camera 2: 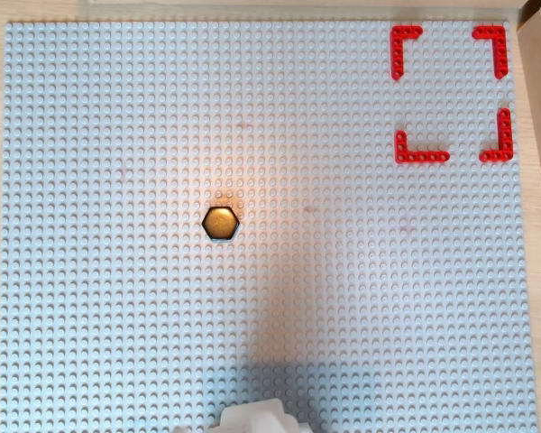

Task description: Grab the Lego and store it in red box

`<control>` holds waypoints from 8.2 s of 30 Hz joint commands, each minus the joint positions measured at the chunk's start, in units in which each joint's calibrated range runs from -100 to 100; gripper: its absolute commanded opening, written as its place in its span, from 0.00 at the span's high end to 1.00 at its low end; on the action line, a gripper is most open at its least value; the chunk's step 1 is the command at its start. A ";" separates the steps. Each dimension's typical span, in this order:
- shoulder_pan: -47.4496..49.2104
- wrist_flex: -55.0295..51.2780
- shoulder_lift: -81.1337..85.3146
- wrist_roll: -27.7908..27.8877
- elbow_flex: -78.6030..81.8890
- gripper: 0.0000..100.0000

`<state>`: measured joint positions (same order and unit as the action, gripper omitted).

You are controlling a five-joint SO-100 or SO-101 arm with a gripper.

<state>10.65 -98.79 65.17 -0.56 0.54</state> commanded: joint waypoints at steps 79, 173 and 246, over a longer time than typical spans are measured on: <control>-1.61 32.04 -49.75 8.85 38.01 0.82; -3.24 -0.42 -47.46 6.35 -9.17 0.92; -31.23 25.28 -91.11 1.60 -25.72 0.92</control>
<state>-19.59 -75.22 -25.70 1.10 -23.70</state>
